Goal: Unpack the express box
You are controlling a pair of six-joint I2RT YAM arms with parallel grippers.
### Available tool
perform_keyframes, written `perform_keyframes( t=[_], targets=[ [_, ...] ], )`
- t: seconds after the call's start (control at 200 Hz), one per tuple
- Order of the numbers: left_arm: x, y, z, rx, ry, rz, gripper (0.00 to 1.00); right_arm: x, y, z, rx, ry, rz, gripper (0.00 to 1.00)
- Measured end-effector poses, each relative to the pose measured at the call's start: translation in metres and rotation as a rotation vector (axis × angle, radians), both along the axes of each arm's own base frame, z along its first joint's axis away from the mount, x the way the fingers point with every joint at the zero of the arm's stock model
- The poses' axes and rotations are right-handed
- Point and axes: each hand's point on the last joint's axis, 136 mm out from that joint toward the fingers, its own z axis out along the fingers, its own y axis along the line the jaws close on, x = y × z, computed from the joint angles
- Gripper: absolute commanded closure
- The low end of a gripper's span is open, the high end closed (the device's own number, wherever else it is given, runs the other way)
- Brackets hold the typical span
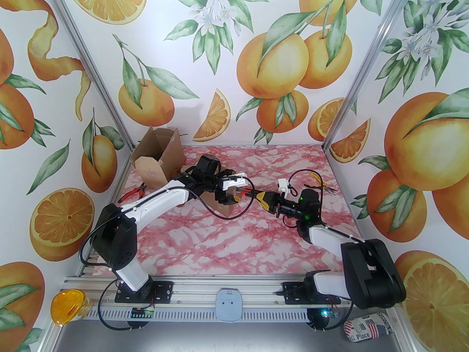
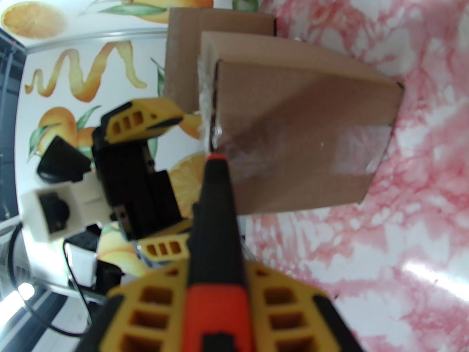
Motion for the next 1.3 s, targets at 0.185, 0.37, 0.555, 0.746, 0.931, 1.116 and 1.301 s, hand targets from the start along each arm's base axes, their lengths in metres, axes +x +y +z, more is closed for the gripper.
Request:
perform_keyframes(
  t=[0.185,0.37,0.555,0.746,0.931,1.116,1.301],
  targets=[
    [-0.011,0.019,0.003,0.107,-0.040,-0.094,0.06,0.008,0.000,0.003,-0.034,-0.014,0.005,1.00],
    [-0.018,0.038,-0.005,0.221,-0.102,-0.150,0.08,0.009,0.000,0.005,-0.069,-0.023,0.014,1.00],
    [-0.004,0.043,-0.015,0.275,-0.155,-0.146,0.12,0.011,0.000,0.006,-0.079,-0.032,0.018,1.00],
    [0.017,0.039,-0.032,0.290,-0.161,-0.130,0.19,0.016,0.001,0.004,-0.072,-0.031,0.019,1.00],
    [0.029,0.036,-0.030,0.271,-0.143,-0.104,0.26,0.024,0.004,0.005,-0.069,-0.041,-0.034,1.00],
    [0.034,0.036,-0.032,0.267,-0.121,-0.084,0.27,0.021,0.011,0.001,-0.057,-0.041,-0.088,1.00],
    [0.044,0.036,-0.032,0.260,-0.101,-0.042,0.26,0.024,0.017,-0.004,0.019,-0.005,-0.141,1.00]
  ],
)
